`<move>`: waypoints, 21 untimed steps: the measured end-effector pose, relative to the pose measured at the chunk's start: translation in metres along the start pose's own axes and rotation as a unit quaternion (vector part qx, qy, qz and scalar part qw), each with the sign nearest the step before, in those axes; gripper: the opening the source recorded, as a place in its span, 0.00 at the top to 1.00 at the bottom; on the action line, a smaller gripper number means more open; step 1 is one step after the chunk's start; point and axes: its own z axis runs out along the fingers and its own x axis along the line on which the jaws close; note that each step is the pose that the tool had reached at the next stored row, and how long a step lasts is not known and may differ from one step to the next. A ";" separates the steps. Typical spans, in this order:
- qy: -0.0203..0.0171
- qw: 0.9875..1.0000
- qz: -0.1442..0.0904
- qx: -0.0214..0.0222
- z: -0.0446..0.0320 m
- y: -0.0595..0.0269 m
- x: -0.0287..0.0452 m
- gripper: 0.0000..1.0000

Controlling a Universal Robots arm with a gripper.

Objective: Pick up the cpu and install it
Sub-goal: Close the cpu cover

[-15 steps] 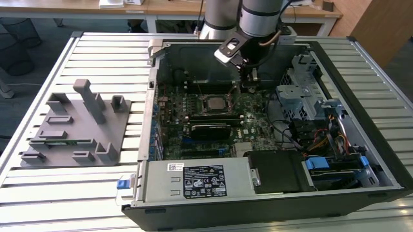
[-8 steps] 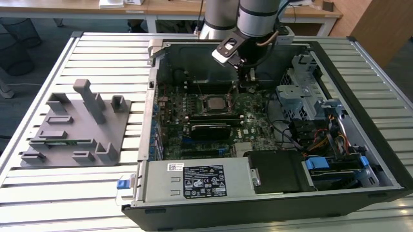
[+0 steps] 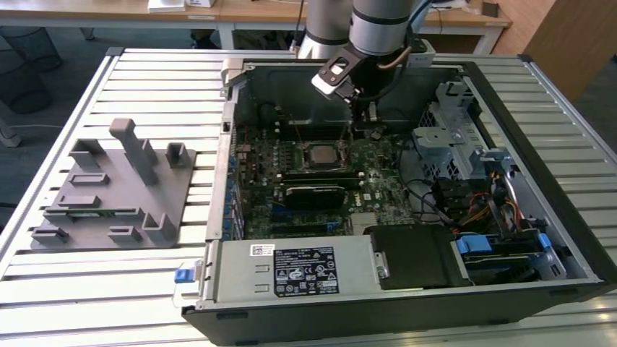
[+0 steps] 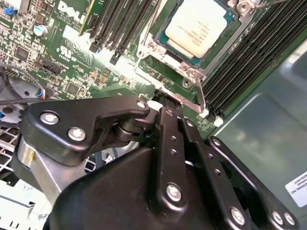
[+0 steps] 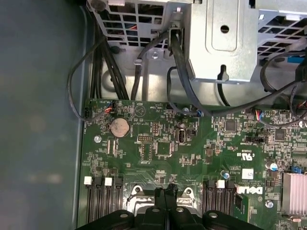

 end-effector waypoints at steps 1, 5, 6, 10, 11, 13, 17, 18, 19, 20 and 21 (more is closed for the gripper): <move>0.000 1.000 0.000 0.000 0.0000 -0.0006 0.0000 0.89; 0.000 1.000 0.000 0.000 0.0000 -0.0032 0.0001 0.89; 0.000 1.000 0.000 0.000 0.0000 -0.0039 0.0002 0.89; 0.000 1.000 0.000 0.000 0.0000 -0.0071 0.0003 0.89; 0.000 1.000 0.000 0.000 0.0000 -0.0079 0.0003 0.89; 0.000 1.000 0.000 0.000 0.0000 -0.0094 0.0004 0.89; 0.000 1.000 0.000 0.000 0.0000 -0.0119 0.0005 0.89; 0.000 1.000 0.000 0.000 0.0000 -0.0125 0.0005 0.89; 0.000 1.000 0.000 0.000 0.0000 -0.0131 0.0006 0.89; 0.000 1.000 0.000 0.000 0.0000 -0.0138 0.0006 0.89; 0.000 1.000 0.000 0.000 0.0000 -0.0145 0.0006 0.89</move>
